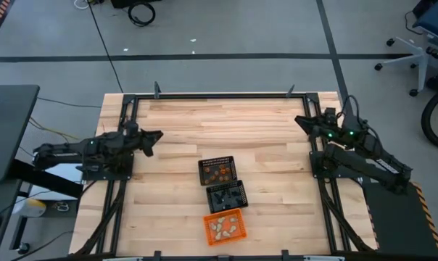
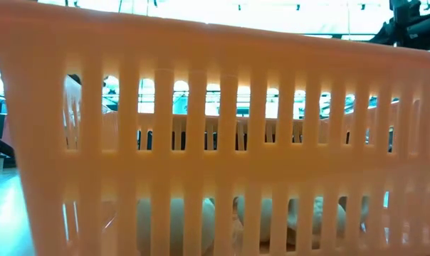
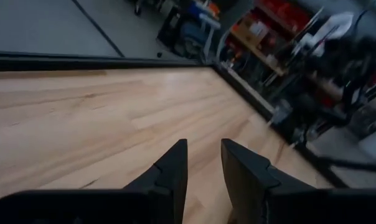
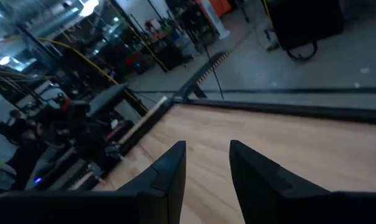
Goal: Sort Halloween decoration
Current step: Return to Home Position
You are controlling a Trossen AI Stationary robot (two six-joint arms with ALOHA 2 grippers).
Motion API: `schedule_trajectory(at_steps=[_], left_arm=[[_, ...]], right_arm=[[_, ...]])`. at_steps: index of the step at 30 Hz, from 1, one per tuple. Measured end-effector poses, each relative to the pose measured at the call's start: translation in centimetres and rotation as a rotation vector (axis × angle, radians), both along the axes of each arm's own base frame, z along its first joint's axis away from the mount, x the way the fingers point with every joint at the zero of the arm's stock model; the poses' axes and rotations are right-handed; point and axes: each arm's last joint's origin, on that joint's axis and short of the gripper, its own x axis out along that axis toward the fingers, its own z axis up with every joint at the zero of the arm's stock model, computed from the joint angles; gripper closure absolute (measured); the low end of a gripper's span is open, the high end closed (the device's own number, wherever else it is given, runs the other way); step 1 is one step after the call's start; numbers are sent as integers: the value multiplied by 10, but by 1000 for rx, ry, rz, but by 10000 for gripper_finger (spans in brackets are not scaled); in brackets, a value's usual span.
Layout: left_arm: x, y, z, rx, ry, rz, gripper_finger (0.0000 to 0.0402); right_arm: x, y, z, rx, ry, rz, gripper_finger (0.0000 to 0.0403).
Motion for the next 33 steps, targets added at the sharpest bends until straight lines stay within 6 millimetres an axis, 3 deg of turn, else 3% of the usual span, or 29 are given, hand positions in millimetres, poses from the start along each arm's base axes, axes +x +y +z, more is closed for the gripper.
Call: schedule_trajectory(at_steps=[5,14,18,20,29,31,33], left_arm=[[-2,0,-6,-10,-103,19,299],[9,0,-29,-59,-307,19,299],[9,0,-29,-66,-299,18,299],[9,0,-29,-61,-298,18,299],[10,1,-30,-52,-281,23,299],[10,1,-31,-22,-252,20,299],[11,1,-32,123,-153,1,299]], right_arm=[[10,-5,-17,48,-27,15,275],[33,-17,-52,98,-281,46,275],[38,-19,-76,221,-293,42,275],[39,-20,-77,250,-276,36,275],[38,-22,-78,186,-255,-47,275],[39,-22,-78,92,-190,-34,275],[39,-22,-78,-79,-74,-12,275]])
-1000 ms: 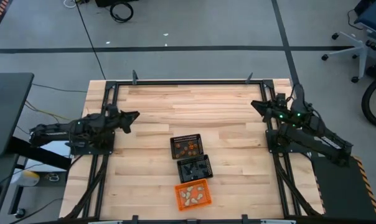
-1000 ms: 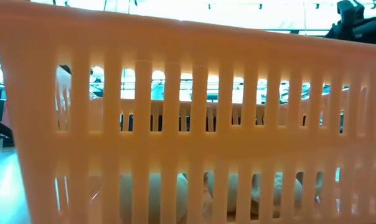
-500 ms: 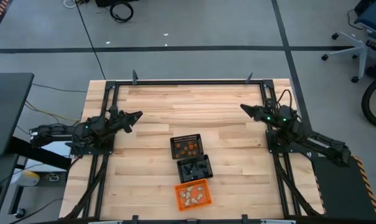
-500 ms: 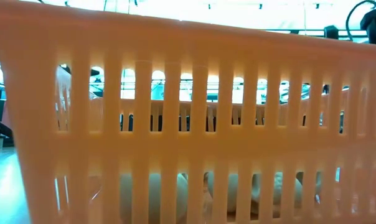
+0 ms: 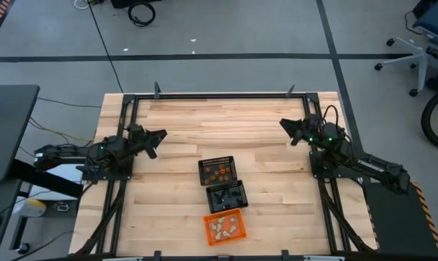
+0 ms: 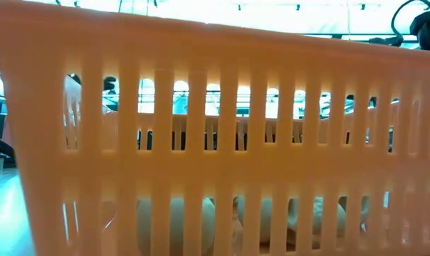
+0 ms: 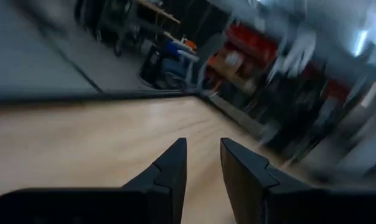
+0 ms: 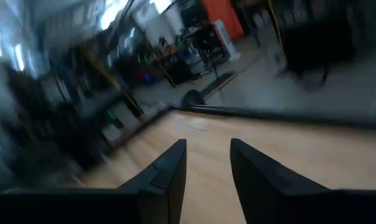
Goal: Sort Halloween decoration
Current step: Return to Home Position
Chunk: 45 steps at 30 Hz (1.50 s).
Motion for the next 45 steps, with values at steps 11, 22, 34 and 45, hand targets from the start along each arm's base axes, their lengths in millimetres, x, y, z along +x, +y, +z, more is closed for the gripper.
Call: schedule_trajectory(at_steps=[11,22,34,45], left_arm=[[2,0,-3,696,434,-23,299],[2,0,-3,699,437,-23,299],[2,0,-3,699,437,-23,299],[2,0,-3,699,437,-24,298]], right_arm=[[0,0,0,-564,368,4,275],[0,0,0,-564,367,5,275],[0,0,0,-564,367,5,275],[0,0,0,-564,367,6,275]])
